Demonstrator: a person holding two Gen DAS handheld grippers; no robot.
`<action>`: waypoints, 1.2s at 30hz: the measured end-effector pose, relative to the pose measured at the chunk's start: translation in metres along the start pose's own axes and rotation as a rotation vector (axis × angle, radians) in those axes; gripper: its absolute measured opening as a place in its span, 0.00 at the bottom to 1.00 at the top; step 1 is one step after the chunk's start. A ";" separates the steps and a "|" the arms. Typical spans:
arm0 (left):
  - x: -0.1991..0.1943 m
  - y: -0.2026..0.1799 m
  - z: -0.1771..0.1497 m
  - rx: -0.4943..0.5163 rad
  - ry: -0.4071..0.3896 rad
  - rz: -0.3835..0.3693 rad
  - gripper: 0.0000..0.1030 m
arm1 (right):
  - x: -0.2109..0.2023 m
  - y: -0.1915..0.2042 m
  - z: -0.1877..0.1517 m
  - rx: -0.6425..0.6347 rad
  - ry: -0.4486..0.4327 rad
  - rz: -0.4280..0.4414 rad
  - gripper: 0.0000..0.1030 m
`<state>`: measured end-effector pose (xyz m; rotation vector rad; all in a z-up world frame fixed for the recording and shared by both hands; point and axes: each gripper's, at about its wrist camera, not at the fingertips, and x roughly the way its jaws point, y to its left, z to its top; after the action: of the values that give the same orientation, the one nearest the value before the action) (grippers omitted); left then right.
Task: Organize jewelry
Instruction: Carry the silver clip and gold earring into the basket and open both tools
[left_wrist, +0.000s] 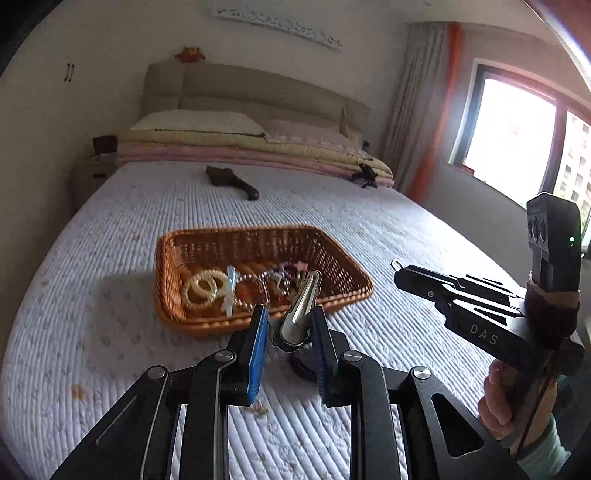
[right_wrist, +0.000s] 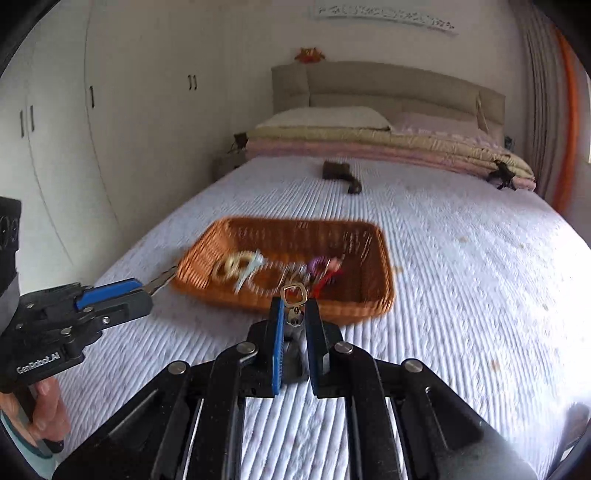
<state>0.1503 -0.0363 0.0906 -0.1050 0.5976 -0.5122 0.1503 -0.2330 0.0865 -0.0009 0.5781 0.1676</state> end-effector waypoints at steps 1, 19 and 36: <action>0.004 0.004 0.008 -0.010 -0.007 0.003 0.23 | 0.007 -0.003 0.010 0.014 -0.003 0.004 0.12; 0.167 0.064 0.040 -0.220 0.158 0.045 0.23 | 0.177 -0.058 0.054 0.192 0.230 -0.003 0.12; 0.189 0.061 0.025 -0.204 0.225 0.028 0.26 | 0.202 -0.069 0.043 0.211 0.327 0.024 0.21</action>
<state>0.3242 -0.0775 0.0003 -0.2342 0.8697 -0.4380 0.3516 -0.2671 0.0093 0.1864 0.9200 0.1295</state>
